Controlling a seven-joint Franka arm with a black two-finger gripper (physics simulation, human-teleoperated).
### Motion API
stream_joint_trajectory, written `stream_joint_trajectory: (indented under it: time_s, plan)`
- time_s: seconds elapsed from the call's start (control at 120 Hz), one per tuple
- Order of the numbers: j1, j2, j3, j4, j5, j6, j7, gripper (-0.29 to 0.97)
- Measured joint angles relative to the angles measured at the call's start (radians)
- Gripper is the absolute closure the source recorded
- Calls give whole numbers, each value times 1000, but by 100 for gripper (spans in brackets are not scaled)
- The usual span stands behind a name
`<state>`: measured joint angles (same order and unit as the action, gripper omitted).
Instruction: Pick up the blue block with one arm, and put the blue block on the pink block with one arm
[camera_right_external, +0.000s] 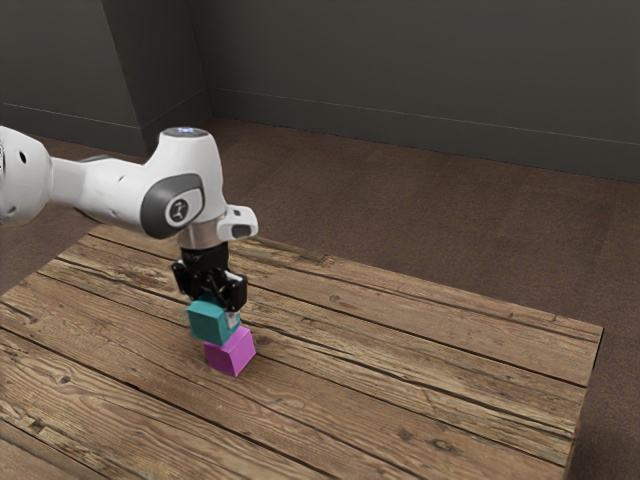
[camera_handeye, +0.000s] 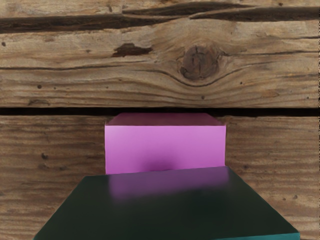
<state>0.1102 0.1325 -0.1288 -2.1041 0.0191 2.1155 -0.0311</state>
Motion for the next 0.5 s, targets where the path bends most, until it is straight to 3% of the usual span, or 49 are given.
stream_joint_trajectory:
  time_s: [0.5]
  plan:
    - [-10, 38, -2, 22, 16, -1, -37, 34]
